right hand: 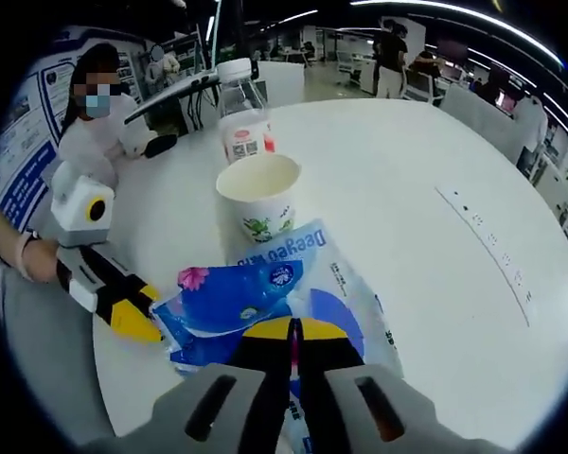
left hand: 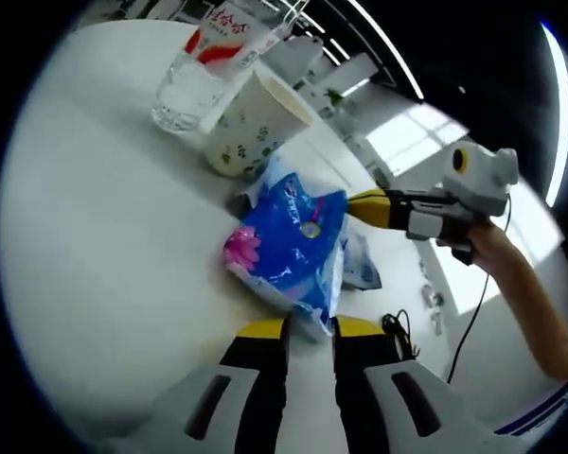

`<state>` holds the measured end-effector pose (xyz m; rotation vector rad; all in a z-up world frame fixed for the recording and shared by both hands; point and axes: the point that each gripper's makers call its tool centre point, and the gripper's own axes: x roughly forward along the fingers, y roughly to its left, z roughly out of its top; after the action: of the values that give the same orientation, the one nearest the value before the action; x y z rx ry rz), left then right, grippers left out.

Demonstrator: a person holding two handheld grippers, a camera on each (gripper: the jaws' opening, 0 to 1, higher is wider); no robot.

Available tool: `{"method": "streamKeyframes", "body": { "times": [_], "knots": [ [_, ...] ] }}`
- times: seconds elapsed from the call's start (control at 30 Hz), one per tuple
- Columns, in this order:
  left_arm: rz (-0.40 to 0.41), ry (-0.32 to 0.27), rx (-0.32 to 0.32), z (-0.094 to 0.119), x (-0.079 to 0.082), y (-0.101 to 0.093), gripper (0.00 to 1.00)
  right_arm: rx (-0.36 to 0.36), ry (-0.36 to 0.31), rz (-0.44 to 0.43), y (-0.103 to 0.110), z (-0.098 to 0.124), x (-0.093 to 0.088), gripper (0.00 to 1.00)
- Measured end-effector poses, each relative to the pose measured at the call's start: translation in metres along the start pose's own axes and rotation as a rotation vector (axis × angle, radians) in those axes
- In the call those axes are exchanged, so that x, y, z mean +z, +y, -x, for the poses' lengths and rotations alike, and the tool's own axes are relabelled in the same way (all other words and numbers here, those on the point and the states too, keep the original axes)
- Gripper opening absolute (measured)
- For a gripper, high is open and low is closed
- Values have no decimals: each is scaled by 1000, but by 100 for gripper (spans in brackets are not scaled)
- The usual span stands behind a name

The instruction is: Arrange the tabletop items into an orderly group along one side of the table until the central work area is clear of visible clutter.

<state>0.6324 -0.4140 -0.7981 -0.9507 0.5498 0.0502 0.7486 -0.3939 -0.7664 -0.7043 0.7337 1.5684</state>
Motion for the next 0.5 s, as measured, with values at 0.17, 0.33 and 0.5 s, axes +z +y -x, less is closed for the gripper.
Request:
{"method": "streamKeyframes", "body": {
  "times": [0.17,0.33,0.5],
  "knots": [
    [-5,-6,5,0,1,2,9,1,-3,-14,-1,4,-6,0],
    [-14,-11,8,1,3,4,5,3,-12,-35,-2,9,-7,0],
    [-34,8,14,2,1,5,0,-1,-19,-57,-4,13,-10,0]
  ]
}}
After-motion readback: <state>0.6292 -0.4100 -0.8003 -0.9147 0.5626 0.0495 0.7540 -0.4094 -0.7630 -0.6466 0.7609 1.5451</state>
